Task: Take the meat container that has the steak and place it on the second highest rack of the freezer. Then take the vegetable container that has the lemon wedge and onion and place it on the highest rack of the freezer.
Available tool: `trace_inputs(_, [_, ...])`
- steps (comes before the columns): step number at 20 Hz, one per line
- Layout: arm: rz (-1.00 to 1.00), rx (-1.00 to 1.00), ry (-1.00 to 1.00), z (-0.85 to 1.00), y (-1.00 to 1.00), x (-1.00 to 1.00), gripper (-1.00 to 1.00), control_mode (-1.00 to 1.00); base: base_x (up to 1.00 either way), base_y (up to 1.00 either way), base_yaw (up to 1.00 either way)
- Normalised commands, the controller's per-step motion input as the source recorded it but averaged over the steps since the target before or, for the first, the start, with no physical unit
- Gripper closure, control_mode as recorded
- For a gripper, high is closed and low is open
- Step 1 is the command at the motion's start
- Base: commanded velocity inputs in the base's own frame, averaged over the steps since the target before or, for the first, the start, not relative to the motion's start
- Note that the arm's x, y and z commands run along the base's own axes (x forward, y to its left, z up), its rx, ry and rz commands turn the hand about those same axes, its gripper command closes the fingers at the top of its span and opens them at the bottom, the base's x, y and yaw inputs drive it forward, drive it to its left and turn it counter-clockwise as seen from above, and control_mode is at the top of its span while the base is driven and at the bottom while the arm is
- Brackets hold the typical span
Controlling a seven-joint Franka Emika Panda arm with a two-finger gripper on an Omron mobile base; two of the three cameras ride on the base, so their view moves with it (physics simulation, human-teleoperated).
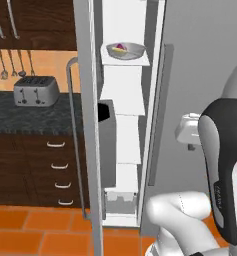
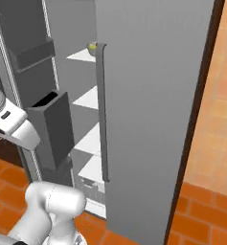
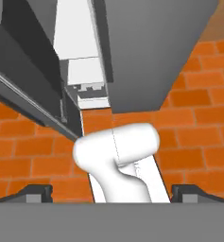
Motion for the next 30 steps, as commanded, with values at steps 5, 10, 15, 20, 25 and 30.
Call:
trace_inputs(5, [0.00, 0.00, 0.00, 0.00, 0.00, 0.00, -1.00, 1.00, -0.33, 0.00, 0.85])
trace_inputs(10, [0.00, 0.00, 0.00, 0.00, 0.00, 0.00, -1.00, 1.00, -0.13, 0.04, 0.91])
trace_inputs(15, [0.00, 0.00, 0.00, 0.00, 0.00, 0.00, -1.00, 1.00, -0.05, 0.17, 0.92])
trace_inputs(20, [0.00, 0.00, 0.00, 0.00, 0.00, 0.00, -1.00, 1.00, 0.37, 0.28, 0.82])
trace_inputs(25, [0.00, 0.00, 0.00, 0.00, 0.00, 0.00, -1.00, 1.00, 0.99, 0.41, 0.27])
trace_inputs(30, [0.00, 0.00, 0.00, 0.00, 0.00, 0.00, -1.00, 1.00, 1.00, 0.50, -0.24])
